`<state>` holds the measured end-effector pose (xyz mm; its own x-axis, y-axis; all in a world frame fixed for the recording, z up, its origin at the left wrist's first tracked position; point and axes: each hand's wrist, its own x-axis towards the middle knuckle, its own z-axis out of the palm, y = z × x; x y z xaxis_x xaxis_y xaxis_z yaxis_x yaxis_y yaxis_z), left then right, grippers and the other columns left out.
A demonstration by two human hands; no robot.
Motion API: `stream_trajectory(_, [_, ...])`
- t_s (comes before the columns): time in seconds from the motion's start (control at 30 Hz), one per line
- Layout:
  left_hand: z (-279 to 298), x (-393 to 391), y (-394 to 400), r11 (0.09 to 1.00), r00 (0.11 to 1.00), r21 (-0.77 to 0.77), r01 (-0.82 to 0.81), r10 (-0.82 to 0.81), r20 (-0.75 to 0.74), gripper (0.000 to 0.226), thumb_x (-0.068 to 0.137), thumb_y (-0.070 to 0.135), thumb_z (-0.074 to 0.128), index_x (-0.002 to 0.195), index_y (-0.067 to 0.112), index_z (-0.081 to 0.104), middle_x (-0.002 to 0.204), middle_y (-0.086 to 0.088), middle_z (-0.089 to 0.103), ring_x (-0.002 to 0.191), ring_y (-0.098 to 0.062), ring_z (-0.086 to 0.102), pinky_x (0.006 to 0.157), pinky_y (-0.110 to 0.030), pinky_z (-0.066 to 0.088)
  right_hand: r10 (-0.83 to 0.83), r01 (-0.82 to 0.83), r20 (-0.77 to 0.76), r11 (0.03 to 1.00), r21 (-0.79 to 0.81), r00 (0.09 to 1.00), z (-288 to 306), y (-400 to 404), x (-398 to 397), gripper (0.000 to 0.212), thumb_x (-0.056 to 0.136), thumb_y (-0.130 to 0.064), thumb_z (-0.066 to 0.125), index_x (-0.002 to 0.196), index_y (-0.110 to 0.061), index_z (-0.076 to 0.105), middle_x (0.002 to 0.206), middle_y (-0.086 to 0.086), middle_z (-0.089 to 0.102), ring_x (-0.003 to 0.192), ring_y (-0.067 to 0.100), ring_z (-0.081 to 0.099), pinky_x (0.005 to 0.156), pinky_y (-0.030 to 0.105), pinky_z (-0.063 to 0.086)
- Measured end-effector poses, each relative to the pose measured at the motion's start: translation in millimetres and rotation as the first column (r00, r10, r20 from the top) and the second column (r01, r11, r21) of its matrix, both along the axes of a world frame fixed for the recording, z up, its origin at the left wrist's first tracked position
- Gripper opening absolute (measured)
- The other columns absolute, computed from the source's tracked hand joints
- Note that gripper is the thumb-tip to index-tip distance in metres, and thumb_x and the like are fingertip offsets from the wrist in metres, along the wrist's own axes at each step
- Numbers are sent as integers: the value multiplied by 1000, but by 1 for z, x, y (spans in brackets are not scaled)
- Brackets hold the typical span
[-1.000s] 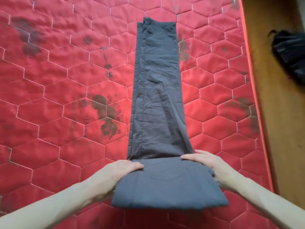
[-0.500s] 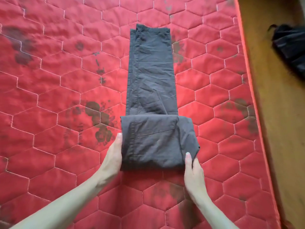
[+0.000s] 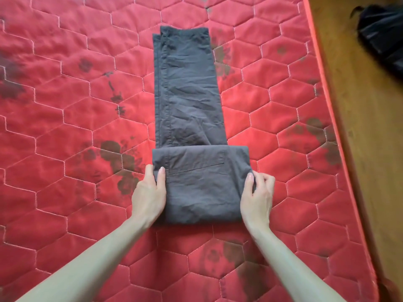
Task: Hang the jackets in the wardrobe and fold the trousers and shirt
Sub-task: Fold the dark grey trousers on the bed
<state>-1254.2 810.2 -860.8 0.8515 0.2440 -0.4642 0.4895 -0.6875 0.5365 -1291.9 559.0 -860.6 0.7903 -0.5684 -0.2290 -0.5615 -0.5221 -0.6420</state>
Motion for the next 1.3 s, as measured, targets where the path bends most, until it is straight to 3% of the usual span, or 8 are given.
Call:
stream_trajectory(0.2, [0,4,1,970,989,236,56,-86,118,27,104,39,55,116,16,47,99,-22,67,94,-45,65,73,-48,46,45,-47,-29,997,-67,999,-2,2,16,22,106,-9,49,122,-12,64,117,7,68,108,31,58,91,36,39])
stream_trajectory(0.37, [-17,-4,14,861,799,410,301,-462,385,50,101,32,56,145,9,47,142,-15,47,126,-38,48,104,-48,42,67,-47,123,986,-158,990,-2,23,15,36,105,-25,45,131,-7,62,127,10,61,119,26,53,105,36,36])
stream_trajectory(0.5, [-32,-21,19,732,721,455,508,-650,239,67,105,42,44,164,14,28,168,-14,26,154,-38,26,126,-53,25,86,-79,79,993,-91,993,-11,38,12,35,104,-25,54,134,-7,59,128,10,56,120,24,50,107,30,34])
stream_trajectory(0.73, [-44,-25,20,696,713,479,535,-676,186,72,104,46,42,166,14,23,174,-13,13,161,-36,12,124,-61,24,-89,66,62,951,303,994,-13,15,28,18,106,-10,56,106,-20,70,101,-12,74,94,0,69,90,30,54])
stream_trajectory(0.9, [-35,-19,38,590,590,533,606,-783,195,70,101,32,43,166,15,23,174,-13,14,161,-36,10,127,-58,17,254,-254,133,967,-21,958,-16,0,22,29,105,-5,46,124,-11,68,117,-6,69,107,19,63,96,20,43])
stream_trajectory(1.07, [-28,-4,74,364,361,646,671,-921,145,86,83,-3,45,165,11,23,173,-15,17,160,-34,14,128,-54,15,677,-625,90,715,-312,730,-20,-47,17,73,87,6,44,159,-9,37,163,8,38,148,25,41,122,36,33])
stream_trajectory(1.2, [-25,10,79,233,190,621,748,-972,135,89,79,1,38,165,16,25,173,-14,18,160,-37,16,128,-54,17,944,-874,-108,241,-422,312,-22,-78,17,87,85,-4,54,165,-20,25,172,12,17,159,33,20,125,50,27])
stream_trajectory(1.3, [-23,17,74,210,175,536,818,-978,116,86,86,23,47,167,20,20,174,-14,12,160,-40,9,128,-54,15,962,-926,-219,72,-371,162,-17,-87,29,96,79,-31,65,166,-28,23,174,9,12,160,30,15,129,48,17])
